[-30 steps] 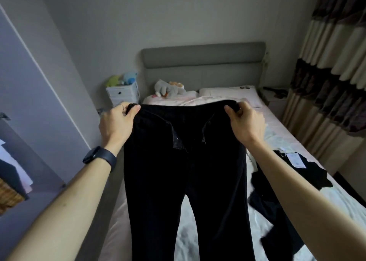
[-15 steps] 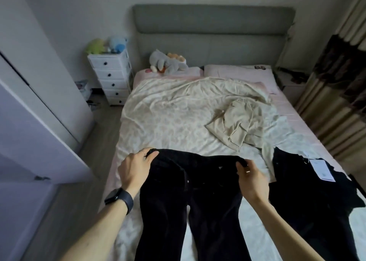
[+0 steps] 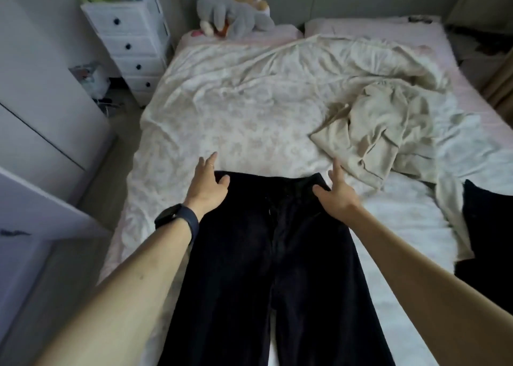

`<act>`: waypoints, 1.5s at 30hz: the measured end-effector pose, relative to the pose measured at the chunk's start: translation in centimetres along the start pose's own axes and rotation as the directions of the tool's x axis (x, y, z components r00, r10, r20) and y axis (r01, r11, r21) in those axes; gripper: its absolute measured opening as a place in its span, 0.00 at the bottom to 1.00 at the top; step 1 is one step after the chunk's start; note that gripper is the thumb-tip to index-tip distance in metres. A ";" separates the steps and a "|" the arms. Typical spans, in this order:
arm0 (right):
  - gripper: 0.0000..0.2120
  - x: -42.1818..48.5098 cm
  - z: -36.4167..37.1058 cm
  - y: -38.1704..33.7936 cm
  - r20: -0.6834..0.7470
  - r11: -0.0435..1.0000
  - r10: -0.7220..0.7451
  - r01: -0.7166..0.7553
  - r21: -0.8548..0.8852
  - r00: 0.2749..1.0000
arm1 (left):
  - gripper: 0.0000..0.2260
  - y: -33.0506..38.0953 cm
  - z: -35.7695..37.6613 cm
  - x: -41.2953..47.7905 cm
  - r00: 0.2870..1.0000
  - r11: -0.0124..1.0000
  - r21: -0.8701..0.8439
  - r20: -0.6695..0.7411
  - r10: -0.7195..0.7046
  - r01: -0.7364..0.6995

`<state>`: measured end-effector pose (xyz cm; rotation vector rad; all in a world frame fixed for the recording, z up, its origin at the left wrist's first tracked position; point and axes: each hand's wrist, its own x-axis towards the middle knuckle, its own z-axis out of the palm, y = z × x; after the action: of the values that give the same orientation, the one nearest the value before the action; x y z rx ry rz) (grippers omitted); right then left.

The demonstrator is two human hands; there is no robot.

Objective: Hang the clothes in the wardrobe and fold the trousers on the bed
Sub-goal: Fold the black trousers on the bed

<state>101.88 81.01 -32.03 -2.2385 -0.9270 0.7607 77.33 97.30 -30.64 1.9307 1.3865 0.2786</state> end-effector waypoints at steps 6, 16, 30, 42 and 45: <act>0.32 -11.7 13.4 11.6 -0.016 0.881 -0.296 0.266 -0.391 0.955 | 0.30 -10.2 15.1 -9.6 0.944 0.850 0.412 0.163 0.286 -0.329; 0.30 -23.6 14.3 22.3 0.077 0.758 -0.172 0.182 -0.626 0.982 | 0.27 -14.1 19.1 -9.0 0.976 0.767 0.622 0.216 0.027 -0.159; 0.11 -48.5 6.2 30.8 0.080 0.783 0.620 -0.608 -0.130 0.781 | 0.20 -10.9 23.7 -50.1 0.925 0.934 -0.054 0.170 -0.339 0.352; 0.12 -54.2 2.2 36.5 0.303 0.872 0.489 -0.467 -0.148 0.818 | 0.08 -11.3 25.9 -61.0 0.819 0.831 -0.035 0.193 -0.540 0.556; 0.13 -56.1 2.0 38.6 0.430 0.822 0.528 -0.312 -0.477 0.732 | 0.10 -11.8 25.7 -64.0 0.772 0.816 0.181 0.264 -0.578 0.549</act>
<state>83.31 16.78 -44.91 -2.6772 -0.8539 1.6343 57.78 31.08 -41.89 1.4465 1.7016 -0.3735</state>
